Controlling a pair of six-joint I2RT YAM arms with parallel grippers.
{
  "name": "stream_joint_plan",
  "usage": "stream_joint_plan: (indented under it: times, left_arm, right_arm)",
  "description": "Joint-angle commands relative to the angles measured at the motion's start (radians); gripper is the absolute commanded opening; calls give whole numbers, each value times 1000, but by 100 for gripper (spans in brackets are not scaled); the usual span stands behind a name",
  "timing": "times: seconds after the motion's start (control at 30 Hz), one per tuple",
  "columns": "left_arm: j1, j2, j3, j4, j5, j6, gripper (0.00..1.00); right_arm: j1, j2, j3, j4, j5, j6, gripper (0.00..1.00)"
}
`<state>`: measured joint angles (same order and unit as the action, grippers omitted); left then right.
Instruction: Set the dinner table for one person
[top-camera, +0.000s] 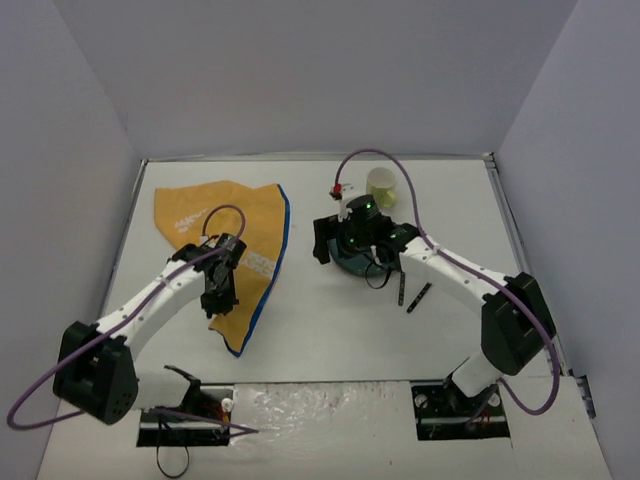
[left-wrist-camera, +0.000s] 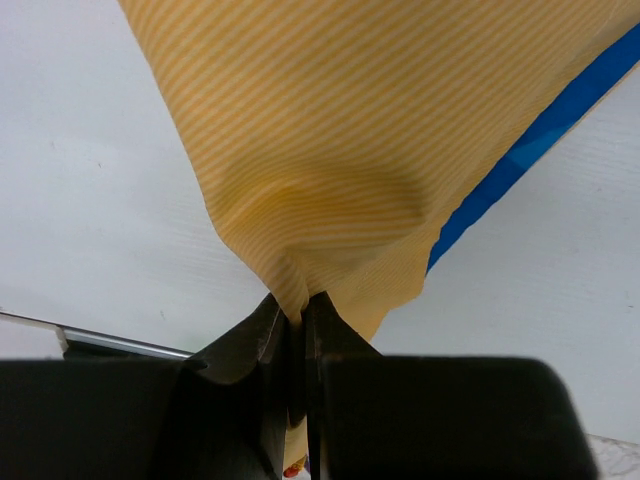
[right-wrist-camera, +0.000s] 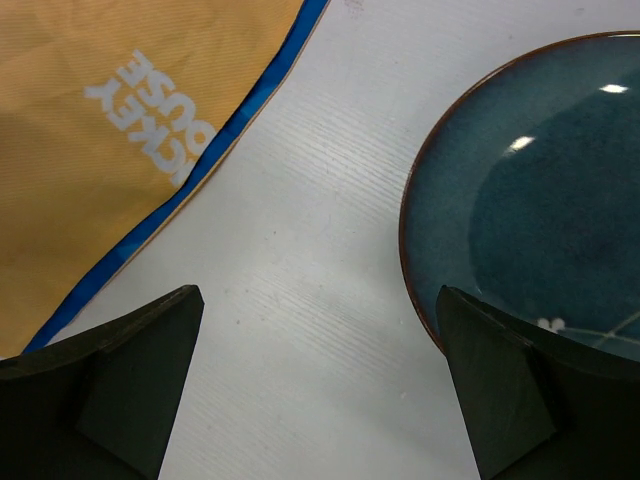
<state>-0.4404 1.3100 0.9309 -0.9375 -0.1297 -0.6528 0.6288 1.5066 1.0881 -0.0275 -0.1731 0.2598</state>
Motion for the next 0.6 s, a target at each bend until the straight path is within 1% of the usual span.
stream_joint_plan:
  times: [0.0, 0.13, 0.2, 0.33, 0.47, 0.57]
  left_arm:
    - [-1, -93, -14, -9, 6, -92, 0]
    - [-3, -124, -21, 12, 50, -107, 0]
    - [-4, -128, -7, 15, 76, -91, 0]
    - [-6, -128, 21, -47, 105, -71, 0]
    - [-9, -149, 19, -83, 110, -68, 0]
    - [-9, -160, 16, -100, 116, -70, 0]
  right_arm:
    - [48, 155, 131, 71, 55, 12, 98]
    - [83, 318, 248, 101, 57, -24, 95]
    - [91, 397, 292, 112, 47, -36, 95]
    - [100, 527, 439, 130, 79, -60, 95]
    - [108, 649, 549, 150, 104, -78, 99]
    - [115, 742, 626, 175, 112, -96, 100]
